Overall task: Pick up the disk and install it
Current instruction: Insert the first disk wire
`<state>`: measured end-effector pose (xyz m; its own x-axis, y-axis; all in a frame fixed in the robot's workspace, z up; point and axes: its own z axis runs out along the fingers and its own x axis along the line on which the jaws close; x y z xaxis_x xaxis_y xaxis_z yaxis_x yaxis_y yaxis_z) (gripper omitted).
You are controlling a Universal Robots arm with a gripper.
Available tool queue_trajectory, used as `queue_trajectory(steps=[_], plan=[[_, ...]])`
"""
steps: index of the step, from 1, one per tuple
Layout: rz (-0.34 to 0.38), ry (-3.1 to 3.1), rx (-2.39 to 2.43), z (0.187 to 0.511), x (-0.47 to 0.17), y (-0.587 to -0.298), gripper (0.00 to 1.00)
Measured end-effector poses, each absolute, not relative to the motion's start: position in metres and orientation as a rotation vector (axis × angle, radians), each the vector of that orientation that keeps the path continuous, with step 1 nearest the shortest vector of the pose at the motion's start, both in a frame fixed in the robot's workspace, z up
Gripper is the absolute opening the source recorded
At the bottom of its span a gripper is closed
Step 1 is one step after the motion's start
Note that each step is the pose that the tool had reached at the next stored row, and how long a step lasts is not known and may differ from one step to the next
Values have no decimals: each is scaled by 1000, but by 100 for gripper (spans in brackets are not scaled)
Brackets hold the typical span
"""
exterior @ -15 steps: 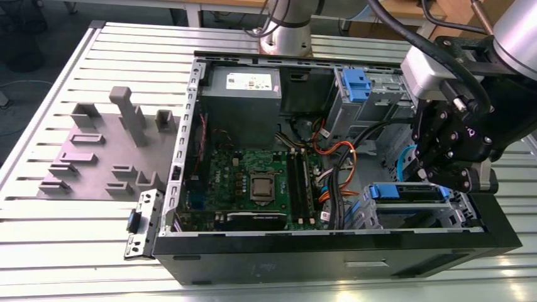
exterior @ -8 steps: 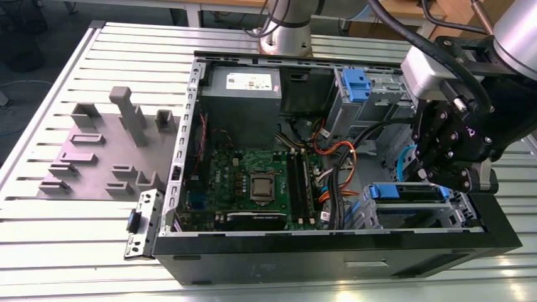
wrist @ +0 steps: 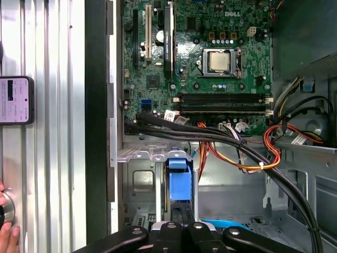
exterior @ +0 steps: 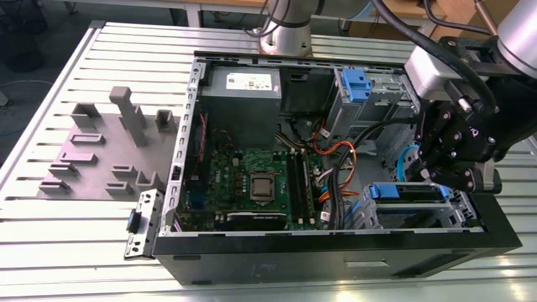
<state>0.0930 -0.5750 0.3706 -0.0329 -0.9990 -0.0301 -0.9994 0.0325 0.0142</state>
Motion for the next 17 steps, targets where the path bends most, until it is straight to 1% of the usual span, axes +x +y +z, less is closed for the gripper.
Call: queue_trajectory(steps=[8, 17], plan=[[49, 2249, -2176, 370, 111, -575, 11], [49, 2249, -2176, 370, 111, -575, 11]])
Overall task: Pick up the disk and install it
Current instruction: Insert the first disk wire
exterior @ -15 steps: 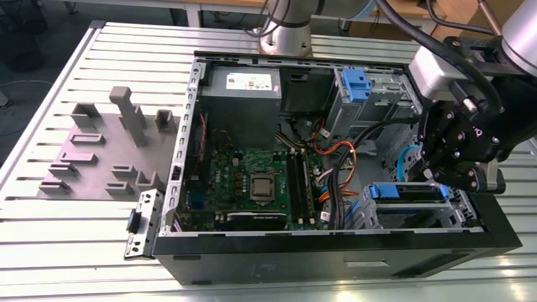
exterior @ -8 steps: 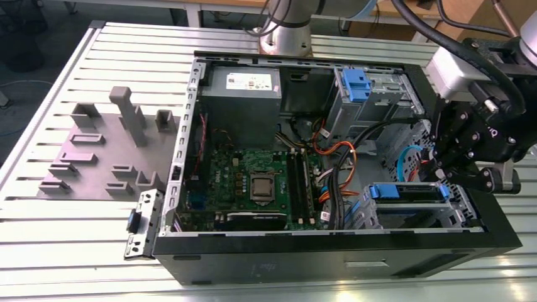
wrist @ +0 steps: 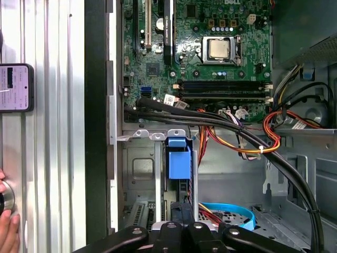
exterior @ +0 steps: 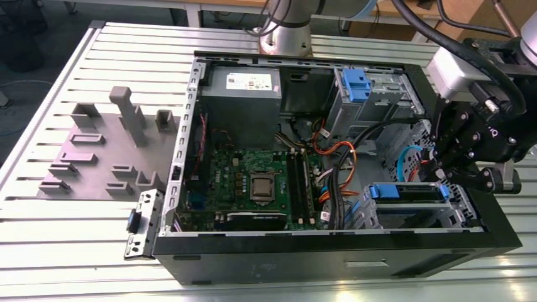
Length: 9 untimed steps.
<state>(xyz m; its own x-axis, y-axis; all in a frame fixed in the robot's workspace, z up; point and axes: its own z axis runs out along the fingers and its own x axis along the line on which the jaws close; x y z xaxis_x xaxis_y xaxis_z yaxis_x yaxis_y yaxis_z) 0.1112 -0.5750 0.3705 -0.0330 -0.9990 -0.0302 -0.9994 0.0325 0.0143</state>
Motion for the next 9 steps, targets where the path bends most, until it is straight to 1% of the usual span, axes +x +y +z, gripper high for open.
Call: queue_trajectory(steps=[9], plan=[[49, 2249, -2176, 370, 120, -575, 11]])
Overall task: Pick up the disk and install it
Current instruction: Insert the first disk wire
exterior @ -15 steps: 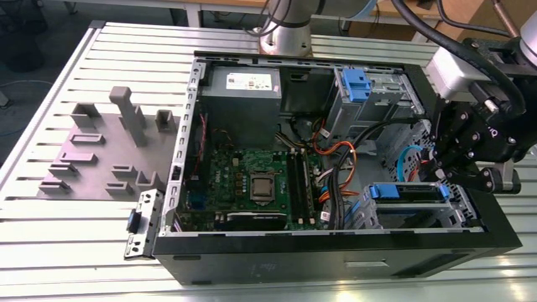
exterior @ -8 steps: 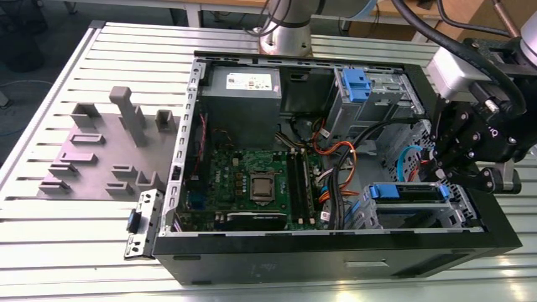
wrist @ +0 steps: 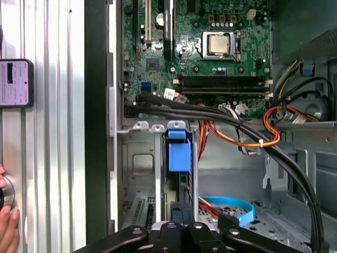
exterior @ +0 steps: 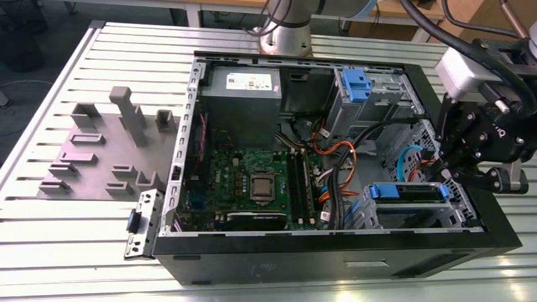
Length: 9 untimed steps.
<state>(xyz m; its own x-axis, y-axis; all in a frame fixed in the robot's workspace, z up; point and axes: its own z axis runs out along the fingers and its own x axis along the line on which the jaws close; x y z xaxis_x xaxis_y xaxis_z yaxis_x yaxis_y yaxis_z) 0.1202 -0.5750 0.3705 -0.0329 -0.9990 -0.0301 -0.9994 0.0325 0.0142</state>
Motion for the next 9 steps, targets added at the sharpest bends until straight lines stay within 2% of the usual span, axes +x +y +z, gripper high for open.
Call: queue_trajectory(steps=[9], plan=[[53, 2251, -2178, 370, 149, -575, 11]])
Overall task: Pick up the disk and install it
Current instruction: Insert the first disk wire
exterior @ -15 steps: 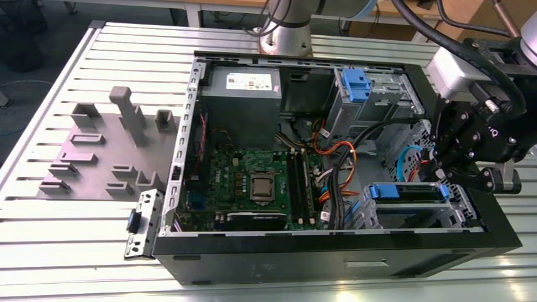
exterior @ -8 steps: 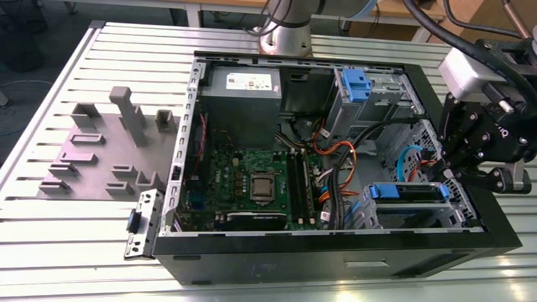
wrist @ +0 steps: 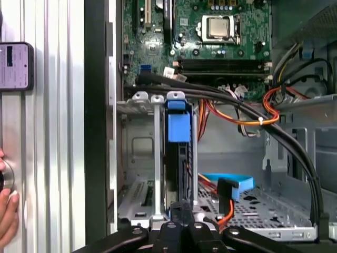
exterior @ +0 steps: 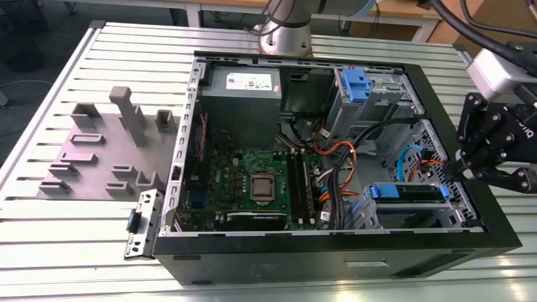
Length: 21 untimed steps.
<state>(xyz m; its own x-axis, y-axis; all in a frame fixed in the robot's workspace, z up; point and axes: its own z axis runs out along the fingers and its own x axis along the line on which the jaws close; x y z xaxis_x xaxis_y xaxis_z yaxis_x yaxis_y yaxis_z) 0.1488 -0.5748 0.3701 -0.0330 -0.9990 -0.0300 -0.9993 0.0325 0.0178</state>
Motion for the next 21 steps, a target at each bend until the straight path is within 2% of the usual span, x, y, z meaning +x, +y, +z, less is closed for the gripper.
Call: queue_trajectory(steps=[14, 21], plan=[[-5, 2297, -2221, 369, 159, -551, 11], [0, 2304, -2228, 366, 160, -539, 11]])
